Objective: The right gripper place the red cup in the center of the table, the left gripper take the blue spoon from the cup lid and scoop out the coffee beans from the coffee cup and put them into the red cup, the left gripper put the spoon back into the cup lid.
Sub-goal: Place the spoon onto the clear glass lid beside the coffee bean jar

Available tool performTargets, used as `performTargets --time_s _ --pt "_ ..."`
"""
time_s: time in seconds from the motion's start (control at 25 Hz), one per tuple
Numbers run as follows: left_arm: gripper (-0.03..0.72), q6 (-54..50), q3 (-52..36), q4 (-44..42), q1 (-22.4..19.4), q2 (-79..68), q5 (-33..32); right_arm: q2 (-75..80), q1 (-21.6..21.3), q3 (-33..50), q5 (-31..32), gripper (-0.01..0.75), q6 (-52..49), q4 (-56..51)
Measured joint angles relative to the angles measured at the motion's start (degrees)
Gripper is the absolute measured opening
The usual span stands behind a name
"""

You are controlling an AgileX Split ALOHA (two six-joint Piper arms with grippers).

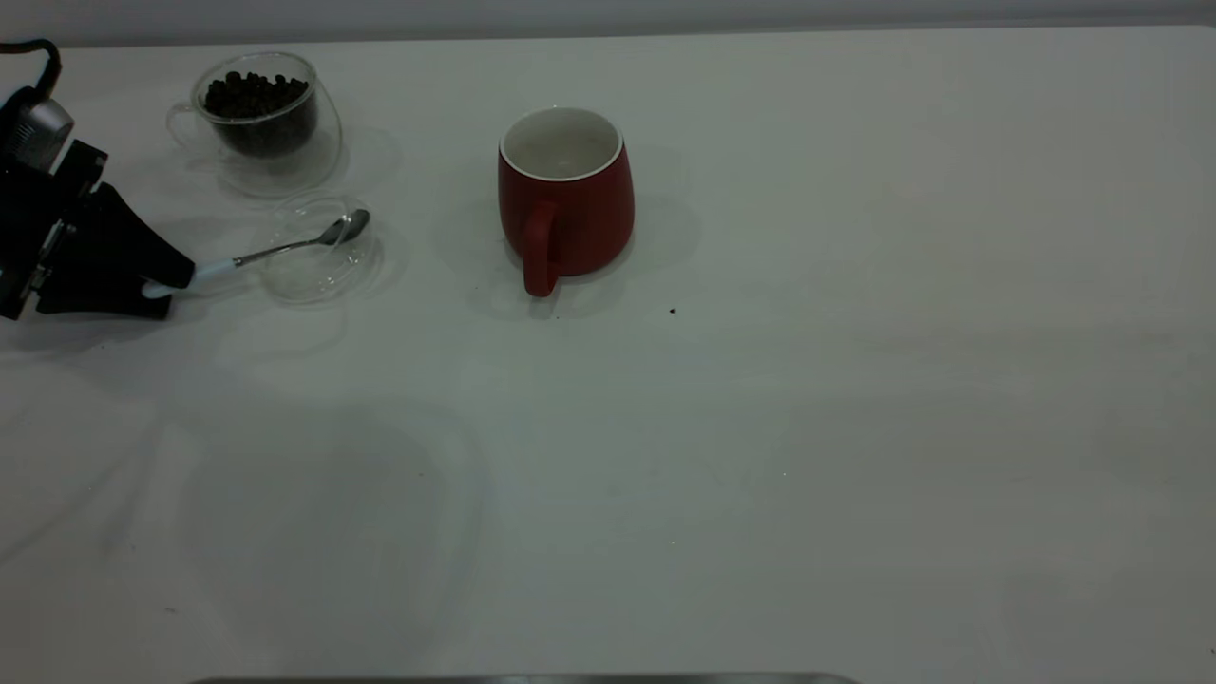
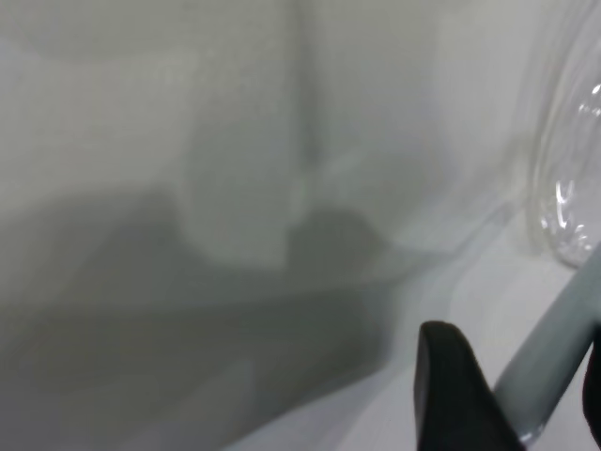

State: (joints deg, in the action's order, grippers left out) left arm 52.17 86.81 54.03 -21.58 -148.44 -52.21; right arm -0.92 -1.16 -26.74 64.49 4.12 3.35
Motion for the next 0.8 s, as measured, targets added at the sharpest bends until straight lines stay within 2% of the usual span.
performTargets --time_s 0.56,0.8 --pt "0.398 1.6 0.4 4.2 0.0 0.0 -3.6 0.0 0.0 0.0 0.0 0.518 0.0 0.0" --pt "0.452 2.9 0.5 4.6 -1.0 0.3 -3.8 0.0 0.0 0.0 0.0 0.518 0.0 0.0"
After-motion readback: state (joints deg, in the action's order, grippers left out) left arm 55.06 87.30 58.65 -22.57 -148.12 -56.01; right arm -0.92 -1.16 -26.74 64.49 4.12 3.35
